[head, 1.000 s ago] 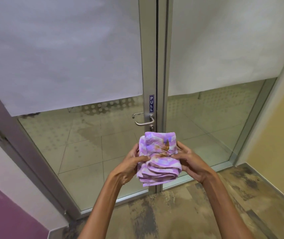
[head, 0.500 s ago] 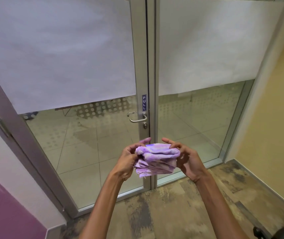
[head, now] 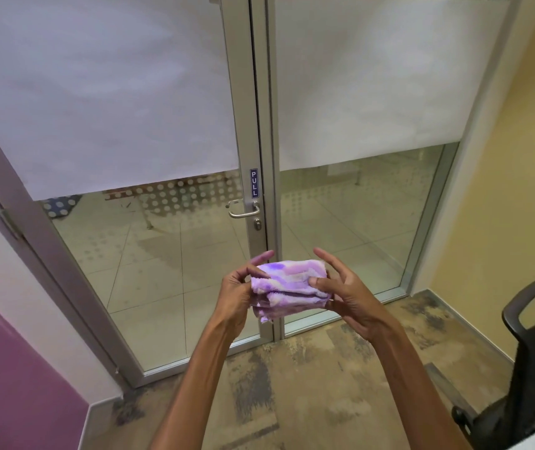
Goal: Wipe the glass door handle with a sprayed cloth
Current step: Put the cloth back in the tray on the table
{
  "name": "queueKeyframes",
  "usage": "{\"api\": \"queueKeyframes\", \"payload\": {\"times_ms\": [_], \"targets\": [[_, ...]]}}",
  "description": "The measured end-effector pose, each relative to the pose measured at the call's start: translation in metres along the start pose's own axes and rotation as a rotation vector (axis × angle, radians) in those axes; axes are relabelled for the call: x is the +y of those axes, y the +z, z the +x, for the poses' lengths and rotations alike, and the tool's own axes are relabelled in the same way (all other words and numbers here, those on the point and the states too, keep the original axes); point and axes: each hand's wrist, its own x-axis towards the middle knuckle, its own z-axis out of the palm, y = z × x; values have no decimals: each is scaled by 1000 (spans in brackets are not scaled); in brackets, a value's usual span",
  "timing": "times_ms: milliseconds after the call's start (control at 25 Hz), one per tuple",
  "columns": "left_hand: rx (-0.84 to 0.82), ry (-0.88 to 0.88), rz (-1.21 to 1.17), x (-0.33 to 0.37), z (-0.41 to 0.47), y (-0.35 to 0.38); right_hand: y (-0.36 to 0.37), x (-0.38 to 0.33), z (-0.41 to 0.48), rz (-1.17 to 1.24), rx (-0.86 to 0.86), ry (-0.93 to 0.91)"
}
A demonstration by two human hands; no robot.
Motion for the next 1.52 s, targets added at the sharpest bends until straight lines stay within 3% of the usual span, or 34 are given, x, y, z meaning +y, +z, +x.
{"api": "queueKeyframes", "payload": {"times_ms": [160, 360, 480, 800, 1080, 1280, 1520], "targets": [[2, -164, -173, -8, -33, 24, -11, 7, -38, 67, 102, -94], [-24, -425, -133, -14, -67, 47, -19, 14, -75, -35, 224, -217], [-99, -391, -77, -17, -81, 59, -19, 19, -96, -130, 286, -263], [41, -225, 25, -35, -91, 85, -20, 21, -143, -192, 527, -244], [-316, -410, 96, -65, -99, 109, -36, 39, -194, -358, 757, -183], [-356, -428, 147, -101, -125, 145, -47, 55, -245, -453, 898, -52], [-413, -358, 82, -139, -175, 192, -53, 75, -321, -263, 1185, -56]]}}
